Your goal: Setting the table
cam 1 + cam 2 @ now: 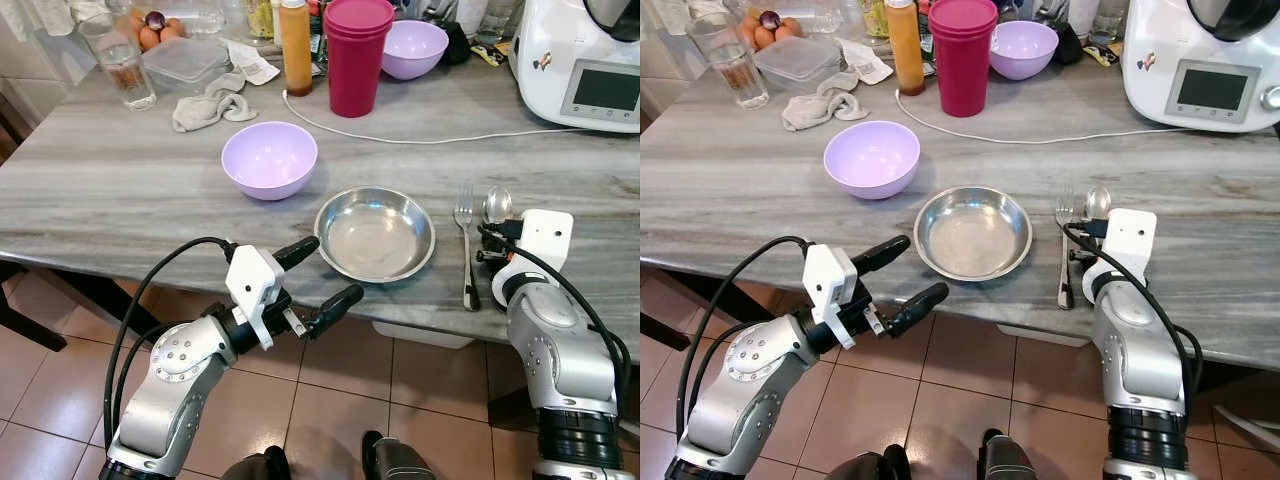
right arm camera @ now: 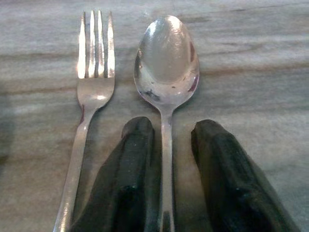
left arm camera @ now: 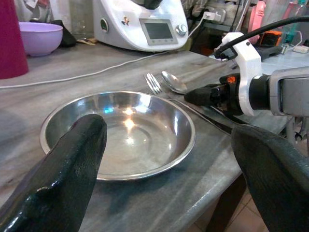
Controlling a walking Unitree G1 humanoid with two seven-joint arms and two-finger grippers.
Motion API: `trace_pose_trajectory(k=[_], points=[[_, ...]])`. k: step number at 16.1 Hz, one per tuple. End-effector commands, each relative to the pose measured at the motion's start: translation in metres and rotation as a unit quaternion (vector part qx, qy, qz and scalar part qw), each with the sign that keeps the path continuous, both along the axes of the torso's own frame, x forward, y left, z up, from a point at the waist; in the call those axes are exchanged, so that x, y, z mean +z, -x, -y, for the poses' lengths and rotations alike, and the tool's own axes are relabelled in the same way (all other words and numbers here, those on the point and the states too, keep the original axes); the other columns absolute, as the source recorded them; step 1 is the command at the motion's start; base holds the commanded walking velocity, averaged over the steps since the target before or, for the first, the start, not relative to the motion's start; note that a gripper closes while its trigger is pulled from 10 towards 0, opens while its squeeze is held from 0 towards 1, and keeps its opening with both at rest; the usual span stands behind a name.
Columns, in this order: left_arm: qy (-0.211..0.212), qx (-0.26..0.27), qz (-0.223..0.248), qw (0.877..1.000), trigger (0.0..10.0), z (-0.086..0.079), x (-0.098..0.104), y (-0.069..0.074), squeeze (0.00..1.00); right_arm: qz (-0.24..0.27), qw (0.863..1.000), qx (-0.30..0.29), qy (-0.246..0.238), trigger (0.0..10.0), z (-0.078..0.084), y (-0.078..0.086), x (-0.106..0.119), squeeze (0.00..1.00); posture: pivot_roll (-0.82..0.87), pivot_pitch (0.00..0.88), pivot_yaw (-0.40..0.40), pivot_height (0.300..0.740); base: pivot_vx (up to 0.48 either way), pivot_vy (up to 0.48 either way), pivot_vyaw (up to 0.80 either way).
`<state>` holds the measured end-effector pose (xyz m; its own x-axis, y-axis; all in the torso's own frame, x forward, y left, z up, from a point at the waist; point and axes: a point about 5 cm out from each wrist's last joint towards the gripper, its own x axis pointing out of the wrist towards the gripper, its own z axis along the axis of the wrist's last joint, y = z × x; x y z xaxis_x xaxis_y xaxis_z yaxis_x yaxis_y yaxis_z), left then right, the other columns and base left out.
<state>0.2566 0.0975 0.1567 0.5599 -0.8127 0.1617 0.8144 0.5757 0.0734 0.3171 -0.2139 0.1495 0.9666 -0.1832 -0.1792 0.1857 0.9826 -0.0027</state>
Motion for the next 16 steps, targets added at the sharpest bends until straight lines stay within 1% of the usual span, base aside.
trace_pose_trajectory(k=[1,5,6,8,9,10,11,12,14,15,16], points=[[-0.004,-0.018,0.001,1.000,10.0,0.001,0.001,0.005,0.00,0.004,1.000,-0.006,-0.006,10.0,0.001,0.003,0.000,1.00,-0.24,0.214,0.045,0.740,0.000,0.000,0.00],[-0.005,-0.022,-0.001,1.000,10.0,0.000,0.000,0.005,0.00,0.035,0.999,-0.014,-0.001,10.0,-0.001,0.003,0.011,1.00,-0.24,0.213,0.044,0.740,0.000,0.000,0.00],[-0.005,-0.018,0.000,1.000,10.0,0.000,0.001,0.004,0.00,0.053,0.998,-0.020,-0.001,10.0,0.000,0.003,0.016,1.00,-0.24,0.211,0.044,0.740,0.000,0.000,0.00],[-0.005,-0.017,0.001,1.000,10.0,-0.001,0.001,0.003,0.00,0.060,0.998,-0.019,0.001,10.0,0.000,0.003,0.019,1.00,-0.24,0.211,0.044,0.740,0.000,0.000,0.00],[-0.004,-0.011,0.002,1.000,10.0,-0.002,0.002,0.001,0.00,0.086,0.996,-0.015,0.012,10.0,-0.002,0.002,0.027,1.00,-0.24,0.210,0.041,0.740,0.000,0.000,0.00],[-0.003,-0.009,0.003,1.000,10.0,-0.002,0.002,0.000,0.00,0.098,0.995,-0.015,0.016,10.0,-0.002,0.002,0.030,1.00,-0.24,0.210,0.040,0.740,0.000,0.000,0.00],[0.000,0.003,0.006,1.000,10.0,-0.004,0.004,-0.002,0.00,0.135,0.991,0.003,0.019,10.0,-0.007,0.003,0.040,1.00,-0.24,0.210,0.040,0.740,0.000,0.000,0.00],[0.002,0.029,0.011,1.000,10.0,-0.007,0.005,-0.007,0.00,0.154,0.988,0.014,0.030,10.0,-0.010,0.004,0.047,1.00,-0.24,0.208,0.038,0.740,0.000,0.000,0.00],[0.009,0.076,0.013,0.997,10.0,-0.012,0.007,-0.013,0.00,0.164,0.985,0.030,0.040,10.0,-0.016,0.007,0.050,1.00,-0.24,0.205,0.036,0.740,0.000,0.000,0.00],[0.015,0.121,0.010,0.993,10.0,-0.018,0.007,-0.019,0.00,0.172,0.984,0.039,0.038,10.0,-0.021,0.010,0.052,1.00,-0.24,0.203,0.035,0.740,0.000,0.000,0.00],[0.019,0.136,0.012,0.990,10.0,-0.020,0.008,-0.021,0.00,0.175,0.983,0.046,0.042,10.0,-0.023,0.012,0.052,1.00,-0.24,0.203,0.035,0.740,0.000,0.000,0.00]])
